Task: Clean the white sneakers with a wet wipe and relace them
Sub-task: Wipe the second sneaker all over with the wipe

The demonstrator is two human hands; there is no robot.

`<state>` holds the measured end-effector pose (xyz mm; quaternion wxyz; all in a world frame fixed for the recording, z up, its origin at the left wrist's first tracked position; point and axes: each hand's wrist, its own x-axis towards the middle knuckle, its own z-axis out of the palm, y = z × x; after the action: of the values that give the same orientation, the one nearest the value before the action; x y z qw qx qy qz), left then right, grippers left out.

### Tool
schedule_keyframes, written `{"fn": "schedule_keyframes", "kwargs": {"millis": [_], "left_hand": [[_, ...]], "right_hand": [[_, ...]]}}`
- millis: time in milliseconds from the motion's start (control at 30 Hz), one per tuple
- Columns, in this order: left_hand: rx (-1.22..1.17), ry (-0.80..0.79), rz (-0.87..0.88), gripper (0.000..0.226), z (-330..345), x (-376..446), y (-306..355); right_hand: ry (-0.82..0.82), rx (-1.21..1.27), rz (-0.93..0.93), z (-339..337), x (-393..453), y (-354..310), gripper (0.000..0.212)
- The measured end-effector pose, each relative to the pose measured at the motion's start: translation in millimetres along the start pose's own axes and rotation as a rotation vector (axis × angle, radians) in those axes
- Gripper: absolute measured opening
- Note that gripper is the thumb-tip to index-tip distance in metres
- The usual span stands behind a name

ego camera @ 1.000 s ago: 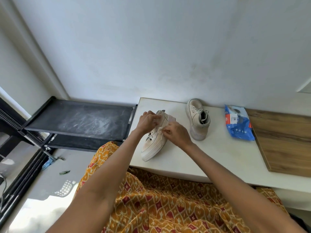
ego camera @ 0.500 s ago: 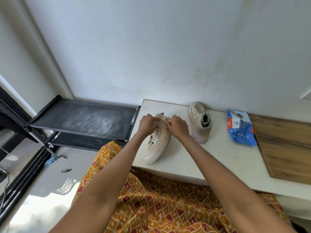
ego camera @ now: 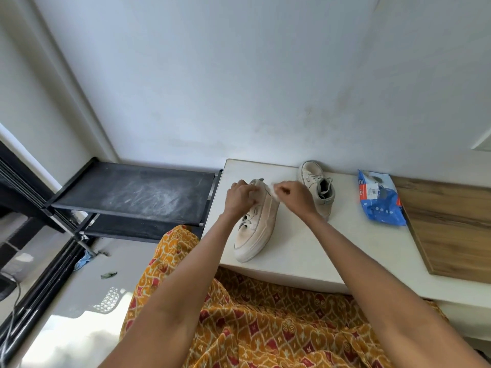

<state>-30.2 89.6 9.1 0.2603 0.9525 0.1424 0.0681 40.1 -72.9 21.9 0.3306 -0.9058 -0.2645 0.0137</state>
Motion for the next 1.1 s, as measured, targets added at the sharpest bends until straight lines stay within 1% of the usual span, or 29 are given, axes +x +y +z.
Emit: {"fn": "schedule_keyframes", "kwargs": {"millis": [33, 67, 133, 267, 367, 433, 533, 600, 633, 700, 767, 800, 833, 867, 967, 1000, 1033, 1100], "left_hand": [[0.0, 0.005, -0.002, 0.041, -1, 0, -2], [0.0, 0.004, 0.004, 0.045, -2, 0, -4], [0.012, -0.011, 0.035, 0.049, -2, 1, -3], [0.035, -0.016, 0.07, 0.046, 1, 4, 2], [0.03, -0.004, 0.065, 0.042, 1, 6, -3], [0.021, 0.004, 0.056, 0.037, -1, 7, -5], [0.017, 0.006, 0.039, 0.032, -3, 7, -8], [0.008, 0.003, 0.03, 0.031, -3, 6, -9], [0.004, 0.003, 0.024, 0.032, -3, 6, -10], [-0.001, -0.005, 0.008, 0.035, -3, 6, -9], [0.006, -0.017, 0.0, 0.037, -4, 6, -7], [0.013, -0.026, -0.004, 0.037, -5, 6, -7], [0.02, -0.036, -0.006, 0.037, -5, 6, -8], [0.029, -0.047, -0.008, 0.038, -5, 6, -8], [0.053, -0.065, 0.013, 0.04, -5, 7, -8], [0.049, -0.067, 0.023, 0.039, -6, 9, -7], [0.04, -0.072, 0.032, 0.038, -6, 10, -5], [-0.007, -0.067, 0.017, 0.033, -6, 13, 0]], "right_hand": [[0.043, -0.007, 0.09, -2, 7, 2, 0.024], [0.039, -0.025, 0.154, -2, 13, 2, 0.024], [-0.042, -0.064, 0.192, 1, 23, -5, 0.027], [-0.187, -0.139, 0.15, 12, 34, -25, 0.029], [-0.157, -0.229, 0.082, 22, 33, -26, 0.027], [-0.122, -0.288, 0.001, 28, 24, -25, 0.027], [-0.083, -0.267, -0.113, 29, 5, -24, 0.026], [-0.089, -0.245, -0.177, 28, -5, -21, 0.025], [-0.11, -0.228, -0.209, 28, -11, -19, 0.023], [-0.221, -0.157, -0.239, 22, -20, -20, 0.023], [-0.345, -0.106, -0.227, 10, -19, -22, 0.023], [-0.374, -0.095, -0.212, 4, -15, -22, 0.022], [-0.357, -0.088, -0.189, -1, -10, -22, 0.021], [-0.296, -0.078, -0.146, -4, -3, -20, 0.021], [-0.026, 0.004, 0.075, -8, 19, -13, 0.022], [0.007, 0.017, 0.126, -7, 25, -12, 0.022], [0.001, 0.016, 0.154, -4, 30, -11, 0.022], [-0.076, -0.02, 0.16, 4, 38, -12, 0.025]]}}
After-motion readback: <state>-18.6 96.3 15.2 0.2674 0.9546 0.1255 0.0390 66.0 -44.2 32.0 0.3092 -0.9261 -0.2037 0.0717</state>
